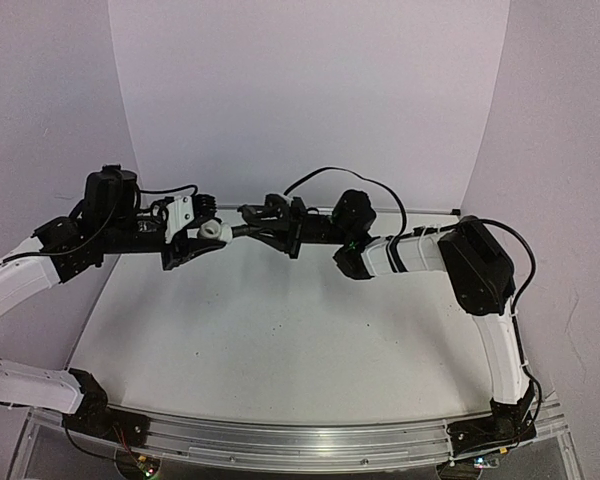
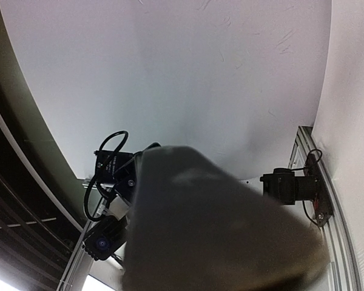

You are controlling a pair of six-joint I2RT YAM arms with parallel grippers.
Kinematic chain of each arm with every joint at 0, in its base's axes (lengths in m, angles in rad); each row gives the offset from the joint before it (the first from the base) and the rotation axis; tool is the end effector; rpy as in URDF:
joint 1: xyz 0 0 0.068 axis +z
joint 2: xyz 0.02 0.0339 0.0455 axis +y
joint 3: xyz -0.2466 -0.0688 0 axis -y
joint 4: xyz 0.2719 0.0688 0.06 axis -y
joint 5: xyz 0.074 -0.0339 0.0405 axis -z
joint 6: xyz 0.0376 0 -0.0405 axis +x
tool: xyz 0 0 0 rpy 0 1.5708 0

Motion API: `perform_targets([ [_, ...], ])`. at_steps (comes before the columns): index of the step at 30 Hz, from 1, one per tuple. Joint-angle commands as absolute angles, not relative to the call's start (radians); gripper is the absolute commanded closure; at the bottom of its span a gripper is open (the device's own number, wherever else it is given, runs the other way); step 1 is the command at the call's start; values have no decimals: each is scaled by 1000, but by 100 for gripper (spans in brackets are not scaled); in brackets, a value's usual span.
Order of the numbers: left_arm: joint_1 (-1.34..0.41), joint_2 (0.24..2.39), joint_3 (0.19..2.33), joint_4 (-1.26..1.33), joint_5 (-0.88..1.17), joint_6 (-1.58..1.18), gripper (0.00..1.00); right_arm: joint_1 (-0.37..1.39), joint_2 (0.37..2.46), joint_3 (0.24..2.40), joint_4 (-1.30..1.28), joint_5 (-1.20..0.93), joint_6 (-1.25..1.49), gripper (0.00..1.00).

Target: Install the water faucets

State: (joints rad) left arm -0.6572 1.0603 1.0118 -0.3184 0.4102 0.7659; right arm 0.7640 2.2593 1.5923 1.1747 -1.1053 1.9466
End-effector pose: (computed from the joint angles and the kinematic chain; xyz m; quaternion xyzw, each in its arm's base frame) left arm 0.2088 -0.1800 0.3365 0.6143 0.5358 -0.1375 0.5627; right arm 0.3427 0.3749 0.2270 0.1352 -0.6104 -0.7736 0.1030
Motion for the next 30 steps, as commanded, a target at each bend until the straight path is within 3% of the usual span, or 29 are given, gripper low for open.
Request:
perform_targets([
  [1, -731, 1041, 1044, -452, 544, 810, 100, 803, 2224, 1571, 1221, -1093, 2145, 99],
  [3, -731, 1020, 1035, -424, 516, 757, 100, 803, 2206, 1539, 1219, -1068, 2109, 91],
  [9, -730, 952, 947, -221, 403, 608, 100, 802, 2190, 1503, 1241, -1026, 2046, 54],
  [15, -730, 957, 947, -155, 346, 533, 100, 791, 2153, 1439, 1264, -995, 2002, 32],
  [17, -730, 962, 952, -144, 311, 502, 100, 784, 2128, 1395, 1269, -981, 1990, 15],
  [19, -729, 966, 967, -124, 260, 445, 100, 778, 2098, 1328, 1270, -977, 1969, 5],
  [30, -702, 1006, 1055, -17, 98, 44, 100, 652, 1880, 1054, 1263, -1049, 1632, 3],
])
